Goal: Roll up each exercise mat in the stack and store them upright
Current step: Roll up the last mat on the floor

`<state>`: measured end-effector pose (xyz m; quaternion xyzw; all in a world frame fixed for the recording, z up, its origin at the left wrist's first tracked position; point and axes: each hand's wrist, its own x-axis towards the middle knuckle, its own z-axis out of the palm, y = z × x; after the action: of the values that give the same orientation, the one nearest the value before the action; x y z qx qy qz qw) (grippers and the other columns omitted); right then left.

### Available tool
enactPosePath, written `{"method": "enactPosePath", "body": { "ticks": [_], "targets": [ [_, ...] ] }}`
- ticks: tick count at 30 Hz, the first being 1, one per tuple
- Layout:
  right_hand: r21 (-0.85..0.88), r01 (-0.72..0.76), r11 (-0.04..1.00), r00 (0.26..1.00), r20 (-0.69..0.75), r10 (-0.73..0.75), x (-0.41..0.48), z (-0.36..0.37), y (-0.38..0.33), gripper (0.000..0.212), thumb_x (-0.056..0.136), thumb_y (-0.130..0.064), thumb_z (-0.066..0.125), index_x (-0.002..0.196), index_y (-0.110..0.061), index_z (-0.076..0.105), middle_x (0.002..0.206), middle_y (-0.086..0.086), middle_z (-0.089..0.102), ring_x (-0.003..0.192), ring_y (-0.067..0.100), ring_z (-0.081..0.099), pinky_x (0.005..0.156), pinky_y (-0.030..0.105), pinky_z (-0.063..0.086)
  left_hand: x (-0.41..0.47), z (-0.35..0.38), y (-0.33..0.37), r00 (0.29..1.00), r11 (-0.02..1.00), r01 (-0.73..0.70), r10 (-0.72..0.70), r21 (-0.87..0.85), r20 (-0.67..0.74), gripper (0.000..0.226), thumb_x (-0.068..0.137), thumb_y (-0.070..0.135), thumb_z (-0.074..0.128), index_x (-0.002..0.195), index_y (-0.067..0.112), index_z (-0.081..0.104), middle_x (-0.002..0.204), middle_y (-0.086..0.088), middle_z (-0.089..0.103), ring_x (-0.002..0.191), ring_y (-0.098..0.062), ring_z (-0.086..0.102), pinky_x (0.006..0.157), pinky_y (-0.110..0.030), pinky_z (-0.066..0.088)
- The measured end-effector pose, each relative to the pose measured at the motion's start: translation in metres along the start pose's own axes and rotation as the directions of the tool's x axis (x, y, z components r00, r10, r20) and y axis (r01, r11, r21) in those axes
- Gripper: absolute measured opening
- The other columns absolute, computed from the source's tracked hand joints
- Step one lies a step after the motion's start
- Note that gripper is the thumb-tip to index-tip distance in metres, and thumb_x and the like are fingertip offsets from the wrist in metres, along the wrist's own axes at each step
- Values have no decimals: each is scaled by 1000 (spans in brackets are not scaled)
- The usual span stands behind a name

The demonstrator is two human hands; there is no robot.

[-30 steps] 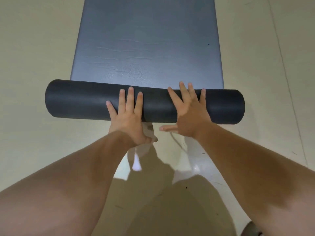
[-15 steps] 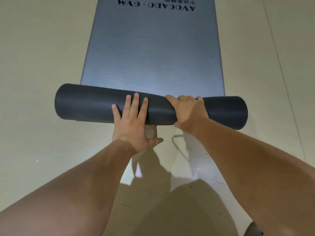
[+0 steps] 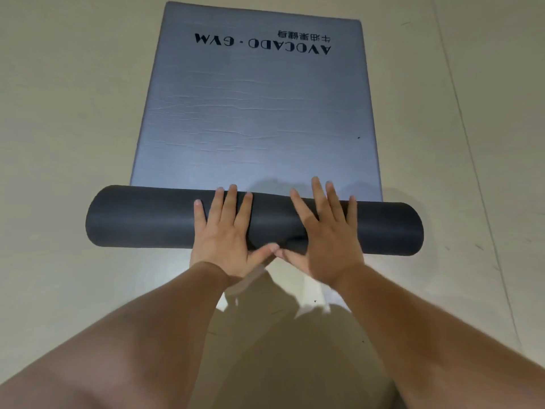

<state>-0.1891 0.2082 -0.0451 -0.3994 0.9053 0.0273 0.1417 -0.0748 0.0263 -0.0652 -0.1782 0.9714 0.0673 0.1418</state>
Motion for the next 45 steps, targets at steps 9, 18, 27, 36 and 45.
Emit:
{"method": "enactPosePath", "body": {
  "ticks": [9,18,27,36,45],
  "targets": [
    [-1,-76,997,997,-17,76,-5,47,3,97,91,-87,16,162,-30,-16,167,12,-29,155,37,-26,123,66,-12,90,-45,-12,995,993,97,-94,-72,41,109,74,89,-18,163,29,5,171,-5,-2,157,-30,-8,119,-69,-3],
    [44,-63,997,989,140,56,112,-19,46,126,64,-105,23,163,-37,-14,173,5,-19,157,35,-23,123,65,-11,66,-10,-6,1000,1000,10,-10,-17,-10,122,70,99,8,160,21,-15,167,-7,-26,152,-28,-27,118,-68,-8],
    [-107,-56,993,995,-87,47,105,12,40,136,78,-61,80,159,-32,-25,170,14,-21,156,44,-18,122,70,-4,146,-47,-18,993,997,74,-74,9,91,159,43,99,58,158,24,-21,167,-6,-26,152,-32,-28,117,-70,-11],
    [-162,-67,985,996,-67,56,186,-44,66,117,84,-24,79,162,-40,-5,169,4,22,154,32,22,125,61,14,155,-60,-17,998,989,66,-64,132,-23,135,73,64,74,156,25,-25,167,-11,-22,153,-38,-23,118,-71,-3],
    [-164,-16,986,1000,-7,15,159,-55,47,96,84,-16,72,158,-41,15,129,0,59,117,28,56,109,57,37,107,-63,-6,995,994,26,-15,108,-96,129,76,72,66,157,24,-23,167,-11,-22,153,-37,-23,116,-68,-11]
  ]
}}
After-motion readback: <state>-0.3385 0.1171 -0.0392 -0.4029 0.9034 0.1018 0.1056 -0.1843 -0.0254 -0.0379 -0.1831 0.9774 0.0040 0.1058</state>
